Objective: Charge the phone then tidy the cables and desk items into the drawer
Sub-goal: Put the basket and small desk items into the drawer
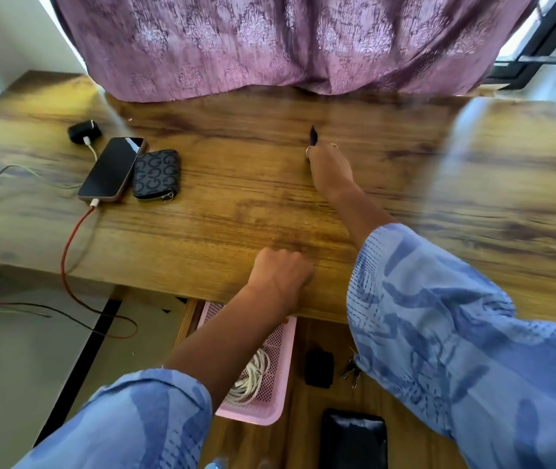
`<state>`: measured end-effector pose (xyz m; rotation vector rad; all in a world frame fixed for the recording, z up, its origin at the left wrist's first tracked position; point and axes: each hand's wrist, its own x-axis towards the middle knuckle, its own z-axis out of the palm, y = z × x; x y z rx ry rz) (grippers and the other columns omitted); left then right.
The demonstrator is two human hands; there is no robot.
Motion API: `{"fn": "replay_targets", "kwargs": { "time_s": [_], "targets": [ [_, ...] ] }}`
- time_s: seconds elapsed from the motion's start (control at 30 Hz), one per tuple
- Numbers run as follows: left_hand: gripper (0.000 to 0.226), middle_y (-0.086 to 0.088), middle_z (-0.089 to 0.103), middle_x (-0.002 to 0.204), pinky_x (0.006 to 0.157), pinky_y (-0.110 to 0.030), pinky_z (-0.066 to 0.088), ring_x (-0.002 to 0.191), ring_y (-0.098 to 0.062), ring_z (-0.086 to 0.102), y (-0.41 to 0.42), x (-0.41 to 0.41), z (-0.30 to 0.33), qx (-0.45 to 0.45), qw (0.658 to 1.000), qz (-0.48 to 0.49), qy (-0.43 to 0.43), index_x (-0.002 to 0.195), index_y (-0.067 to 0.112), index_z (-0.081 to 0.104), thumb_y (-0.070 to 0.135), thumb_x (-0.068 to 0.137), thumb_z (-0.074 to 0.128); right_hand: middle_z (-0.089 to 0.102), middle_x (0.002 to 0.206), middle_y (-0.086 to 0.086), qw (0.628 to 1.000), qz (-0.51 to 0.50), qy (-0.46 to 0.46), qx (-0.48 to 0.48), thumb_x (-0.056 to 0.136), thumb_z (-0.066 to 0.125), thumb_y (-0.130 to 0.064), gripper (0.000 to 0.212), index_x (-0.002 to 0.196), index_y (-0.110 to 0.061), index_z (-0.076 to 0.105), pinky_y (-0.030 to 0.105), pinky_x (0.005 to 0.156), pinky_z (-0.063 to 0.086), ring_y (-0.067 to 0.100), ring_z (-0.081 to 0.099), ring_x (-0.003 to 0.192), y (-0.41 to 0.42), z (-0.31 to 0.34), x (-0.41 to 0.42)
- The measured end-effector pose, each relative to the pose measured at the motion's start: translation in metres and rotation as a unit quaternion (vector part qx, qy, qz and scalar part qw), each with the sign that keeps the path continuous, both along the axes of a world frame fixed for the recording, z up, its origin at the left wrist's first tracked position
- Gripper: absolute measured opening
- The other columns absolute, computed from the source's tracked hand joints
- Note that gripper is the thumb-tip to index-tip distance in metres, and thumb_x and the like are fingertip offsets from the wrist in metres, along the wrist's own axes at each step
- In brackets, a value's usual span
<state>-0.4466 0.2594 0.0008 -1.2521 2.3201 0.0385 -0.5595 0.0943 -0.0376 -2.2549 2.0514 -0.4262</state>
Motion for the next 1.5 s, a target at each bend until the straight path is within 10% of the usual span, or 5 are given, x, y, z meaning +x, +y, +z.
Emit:
{"fn": "replay_targets", "kwargs": {
  "time_s": [0.27,0.53,0.67,0.9,1.5],
  "targets": [
    [0.035,-0.001,0.061,0.110,0.081,-0.031,0.046,0.103,-0.020,0.061,0.005,0.001,0.001,-0.011,1.000,-0.006,-0.001,0.111,0.016,0.055,0.024,0.081,0.072,0.050,0.115,0.011,0.994,0.087,0.038,-0.053,0.090,0.054,-0.001,0.021,0.108,-0.004,0.064,0.039,0.067,0.045,0.031,0.052,0.105,0.055,-0.010,-0.035],
    [0.012,0.005,0.056,0.089,0.079,-0.027,0.050,0.089,-0.015,0.060,0.020,0.011,0.003,-0.020,0.999,0.038,0.030,0.091,0.018,0.056,0.025,0.086,0.065,0.063,0.118,0.004,0.991,0.121,0.021,-0.048,0.093,0.051,-0.007,0.028,0.117,-0.017,0.061,0.038,0.092,0.045,0.026,0.059,0.109,0.159,-0.003,-0.060],
    [0.029,-0.005,0.063,0.111,0.082,-0.032,0.048,0.104,-0.022,0.059,0.041,0.023,-0.006,-0.065,0.997,0.046,0.019,0.110,0.016,0.060,0.034,0.088,0.063,0.067,0.100,0.005,0.994,0.063,-0.090,0.030,0.095,0.054,-0.020,0.014,0.099,-0.012,0.064,0.029,0.064,0.042,0.024,0.062,0.086,0.227,0.014,-0.075],
    [0.062,-0.009,0.054,0.132,0.089,-0.040,0.049,0.119,-0.029,0.053,0.063,0.027,-0.027,-0.072,0.993,0.092,0.012,0.142,0.012,0.035,0.031,0.088,0.059,0.067,0.087,-0.003,0.948,-0.045,-0.292,0.116,0.088,0.065,-0.022,0.022,0.107,-0.011,0.067,0.014,0.065,0.046,0.007,0.062,0.078,0.324,-0.010,-0.103],
    [0.071,-0.012,0.029,0.153,0.099,-0.041,0.044,0.128,-0.033,0.045,0.080,0.036,-0.038,-0.054,0.991,0.114,0.042,0.149,0.012,0.021,0.025,0.090,0.059,0.058,0.078,0.001,0.881,-0.263,-0.322,0.227,0.084,0.069,-0.021,0.023,0.098,-0.010,0.054,0.035,0.062,0.059,0.019,0.064,0.064,0.372,-0.106,-0.108]
  ]
}}
